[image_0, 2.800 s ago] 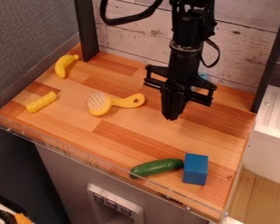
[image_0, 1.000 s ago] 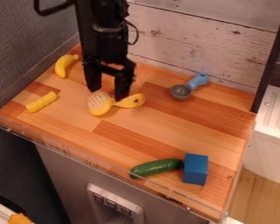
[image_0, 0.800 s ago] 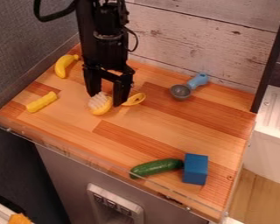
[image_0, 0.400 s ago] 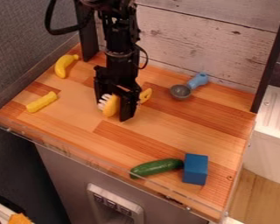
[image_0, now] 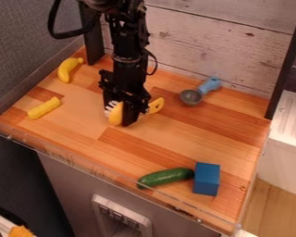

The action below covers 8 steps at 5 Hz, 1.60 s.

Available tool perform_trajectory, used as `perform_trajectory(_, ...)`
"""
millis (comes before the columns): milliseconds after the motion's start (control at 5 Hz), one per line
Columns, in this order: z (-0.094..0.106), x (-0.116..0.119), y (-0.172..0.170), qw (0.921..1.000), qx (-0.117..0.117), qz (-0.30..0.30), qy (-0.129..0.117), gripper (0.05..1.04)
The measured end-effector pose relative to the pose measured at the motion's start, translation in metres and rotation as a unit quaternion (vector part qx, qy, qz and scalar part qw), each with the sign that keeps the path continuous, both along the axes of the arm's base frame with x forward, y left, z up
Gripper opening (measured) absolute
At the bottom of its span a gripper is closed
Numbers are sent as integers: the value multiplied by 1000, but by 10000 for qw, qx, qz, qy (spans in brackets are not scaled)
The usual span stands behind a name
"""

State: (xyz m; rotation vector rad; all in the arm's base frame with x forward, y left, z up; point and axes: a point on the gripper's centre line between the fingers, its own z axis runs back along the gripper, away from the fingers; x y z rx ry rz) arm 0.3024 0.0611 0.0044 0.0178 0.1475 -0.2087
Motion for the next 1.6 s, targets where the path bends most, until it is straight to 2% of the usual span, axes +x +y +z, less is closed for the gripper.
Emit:
perform_trajectory(400, 0, -3, -7, 9985, 29, 552, 13, 569)
perform_trajectory(600, 4, -6, -21, 9952, 13, 943, 272, 569)
perform_trajectory(800, 34, -2, -27, 9903, 102, 1340, 360, 569)
perform_trajectory(1000, 74, 4, -26, 9875, 120, 1531, 357, 569)
perform_trajectory(1200, 95, 6, -26, 9876, 121, 1511, 418, 569)
perform_trajectory(1400, 107, 8, -28, 9916, 131, 1217, 414, 569)
perform_trajectory(1600, 118, 15, -20, 9969, 112, 725, 293, 568)
